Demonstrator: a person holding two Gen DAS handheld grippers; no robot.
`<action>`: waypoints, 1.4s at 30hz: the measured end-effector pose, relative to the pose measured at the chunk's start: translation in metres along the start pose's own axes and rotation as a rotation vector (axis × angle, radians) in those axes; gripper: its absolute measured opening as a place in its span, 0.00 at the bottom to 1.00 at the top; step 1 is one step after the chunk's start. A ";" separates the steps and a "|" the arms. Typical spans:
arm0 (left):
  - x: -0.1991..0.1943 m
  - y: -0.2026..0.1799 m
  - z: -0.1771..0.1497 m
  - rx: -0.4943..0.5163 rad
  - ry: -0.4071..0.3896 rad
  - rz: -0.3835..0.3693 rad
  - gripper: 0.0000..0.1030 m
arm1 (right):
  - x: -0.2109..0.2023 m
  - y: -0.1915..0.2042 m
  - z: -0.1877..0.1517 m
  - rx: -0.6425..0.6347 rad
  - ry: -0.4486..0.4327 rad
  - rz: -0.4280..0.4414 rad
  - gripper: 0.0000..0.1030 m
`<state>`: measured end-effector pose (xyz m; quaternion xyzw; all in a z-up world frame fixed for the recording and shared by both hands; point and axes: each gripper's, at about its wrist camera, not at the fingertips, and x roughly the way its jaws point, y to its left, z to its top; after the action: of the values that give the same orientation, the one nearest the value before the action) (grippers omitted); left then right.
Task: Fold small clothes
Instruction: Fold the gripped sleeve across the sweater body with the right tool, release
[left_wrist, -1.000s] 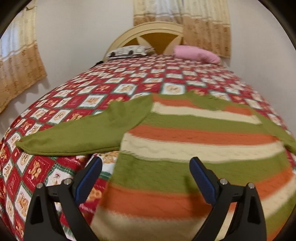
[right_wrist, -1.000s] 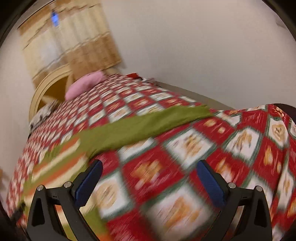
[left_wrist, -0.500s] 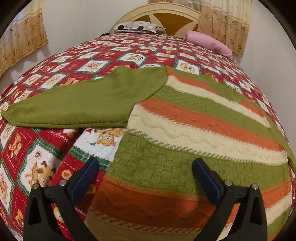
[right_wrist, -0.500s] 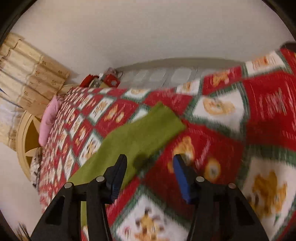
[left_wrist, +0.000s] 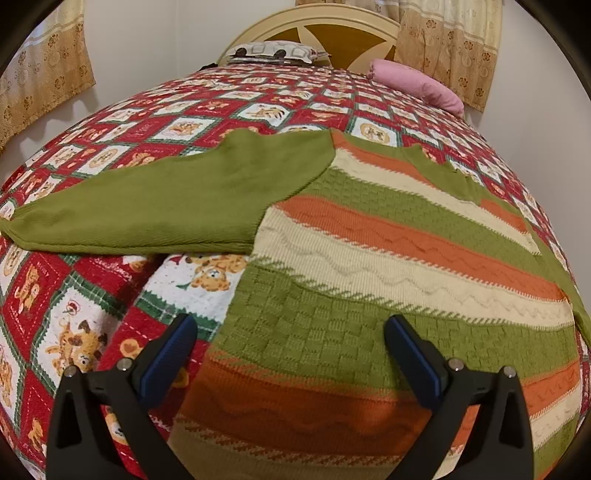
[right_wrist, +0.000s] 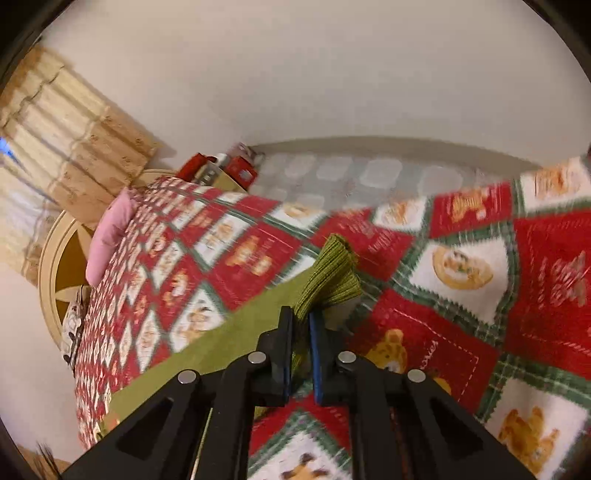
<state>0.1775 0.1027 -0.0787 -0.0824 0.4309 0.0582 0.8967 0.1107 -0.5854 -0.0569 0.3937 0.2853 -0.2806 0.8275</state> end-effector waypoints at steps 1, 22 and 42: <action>0.000 0.000 0.000 0.000 0.000 0.000 1.00 | -0.007 0.012 0.000 -0.021 -0.004 0.018 0.08; -0.002 0.009 0.000 -0.044 -0.021 -0.063 1.00 | -0.028 0.355 -0.242 -0.629 0.296 0.412 0.07; -0.003 0.021 0.002 -0.105 -0.046 -0.127 1.00 | 0.018 0.430 -0.413 -0.793 0.609 0.562 0.07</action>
<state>0.1734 0.1234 -0.0769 -0.1549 0.4005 0.0255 0.9027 0.3152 -0.0261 -0.0757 0.1767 0.4787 0.2046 0.8353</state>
